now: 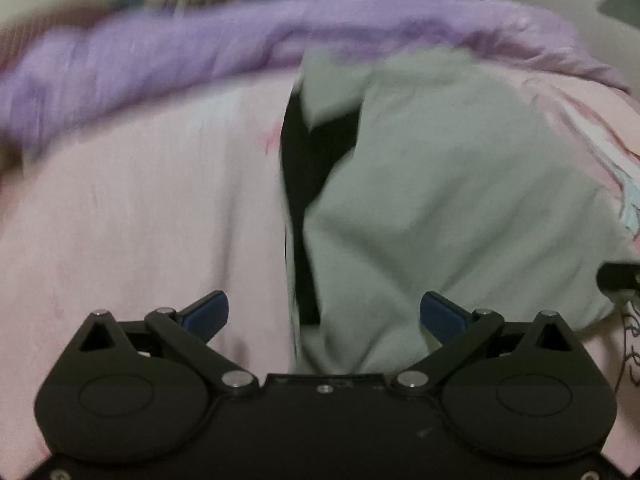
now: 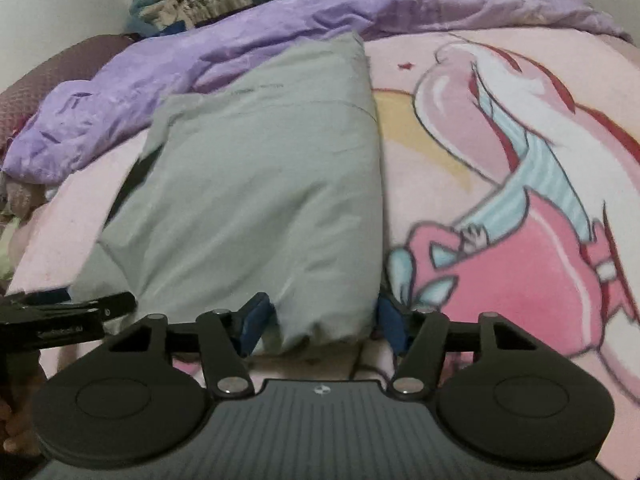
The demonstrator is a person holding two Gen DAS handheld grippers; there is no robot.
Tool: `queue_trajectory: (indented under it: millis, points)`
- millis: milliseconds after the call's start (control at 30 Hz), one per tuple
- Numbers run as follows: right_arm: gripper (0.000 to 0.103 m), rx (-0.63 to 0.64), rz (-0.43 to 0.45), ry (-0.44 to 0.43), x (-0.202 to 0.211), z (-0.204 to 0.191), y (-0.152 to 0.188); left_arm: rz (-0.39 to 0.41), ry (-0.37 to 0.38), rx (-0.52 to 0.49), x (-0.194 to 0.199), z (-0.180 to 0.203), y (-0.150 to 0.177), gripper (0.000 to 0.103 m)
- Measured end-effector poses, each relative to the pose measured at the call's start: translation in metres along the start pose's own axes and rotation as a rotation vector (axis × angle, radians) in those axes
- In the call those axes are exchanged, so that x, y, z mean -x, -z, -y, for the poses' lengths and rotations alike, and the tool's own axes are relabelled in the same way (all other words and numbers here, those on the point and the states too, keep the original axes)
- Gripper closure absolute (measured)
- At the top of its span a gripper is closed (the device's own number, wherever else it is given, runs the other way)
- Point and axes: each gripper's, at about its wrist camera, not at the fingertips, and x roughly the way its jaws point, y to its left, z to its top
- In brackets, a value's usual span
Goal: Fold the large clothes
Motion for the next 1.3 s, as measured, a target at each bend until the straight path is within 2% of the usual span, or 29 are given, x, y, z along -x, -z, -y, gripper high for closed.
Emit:
queue_trajectory:
  millis: [67, 133, 233, 300, 333, 400, 467, 567, 733, 800, 833, 867, 900, 933, 1000, 1033, 1067, 1133, 1200, 1267, 1300]
  points:
    - [0.026, 0.022, 0.036, 0.003, 0.005, 0.003, -0.012, 0.042, -0.015, -0.058, 0.002, 0.002, -0.014, 0.000]
    - [0.021, 0.021, 0.040, -0.013, 0.000, 0.012, -0.026, 0.020, 0.018, -0.058, -0.011, -0.005, -0.029, 0.000]
    - [0.018, 0.005, -0.038, -0.063, -0.027, 0.029, -0.043, -0.060, 0.152, 0.078, -0.042, -0.033, -0.043, 0.000]
    - [0.017, -0.021, -0.048, -0.143, -0.038, 0.038, -0.049, -0.113, 0.244, 0.182, -0.067, -0.049, -0.044, 0.000]
    - [0.013, -0.042, -0.063, -0.191, -0.046, 0.042, -0.053, -0.138, 0.258, 0.222, -0.078, -0.052, -0.045, 0.000]
    - [0.006, -0.060, -0.058, -0.242, -0.058, 0.044, -0.057, -0.161, 0.309, 0.260, -0.092, -0.047, -0.047, 0.000]
    - [0.003, -0.047, -0.050, -0.247, -0.065, 0.040, -0.064, -0.137, 0.359, 0.253, -0.096, -0.036, -0.051, 0.000]
    - [0.001, -0.039, -0.043, -0.221, -0.075, 0.032, -0.074, -0.147, 0.332, 0.198, -0.099, -0.019, -0.061, 0.000]
    - [0.000, -0.041, -0.037, -0.232, -0.092, 0.026, -0.088, -0.128, 0.369, 0.182, -0.112, -0.022, -0.071, 0.000]
    - [0.016, -0.036, -0.039, -0.200, -0.092, 0.025, -0.091, -0.124, 0.376, 0.179, -0.111, -0.020, -0.070, 0.001]
    - [0.034, -0.019, -0.044, -0.191, -0.087, 0.024, -0.088, -0.108, 0.374, 0.178, -0.108, -0.019, -0.067, 0.004]
    - [0.048, -0.026, -0.039, -0.202, -0.081, 0.027, -0.087, -0.088, 0.378, 0.179, -0.102, -0.019, -0.063, 0.014]
    - [0.052, -0.047, -0.037, -0.221, -0.072, 0.031, -0.085, -0.069, 0.382, 0.174, -0.095, -0.016, -0.061, 0.024]
    - [0.055, -0.053, -0.038, -0.237, -0.065, 0.032, -0.086, -0.059, 0.376, 0.166, -0.089, -0.015, -0.059, 0.027]
    - [0.054, -0.036, -0.046, -0.230, -0.058, 0.028, -0.084, -0.058, 0.371, 0.172, -0.086, -0.014, -0.060, 0.030]
    - [0.050, -0.030, -0.060, -0.209, -0.062, 0.026, -0.085, -0.072, 0.374, 0.191, -0.091, -0.021, -0.060, 0.027]
    - [0.037, -0.024, -0.077, -0.190, -0.071, 0.023, -0.087, -0.087, 0.380, 0.226, -0.101, -0.026, -0.058, 0.017]
    - [0.029, -0.032, -0.088, -0.209, -0.090, 0.026, -0.090, -0.048, 0.425, 0.242, -0.108, -0.031, -0.056, 0.015]
    - [0.041, -0.033, -0.070, -0.220, -0.090, 0.028, -0.092, -0.043, 0.408, 0.221, -0.106, -0.025, -0.060, 0.031]
    - [0.057, -0.028, -0.040, -0.173, -0.082, 0.020, -0.090, -0.002, 0.354, 0.203, -0.095, -0.016, -0.061, 0.040]
    - [0.060, 0.003, -0.020, -0.138, -0.075, 0.010, -0.089, 0.025, 0.322, 0.188, -0.089, -0.011, -0.061, 0.052]
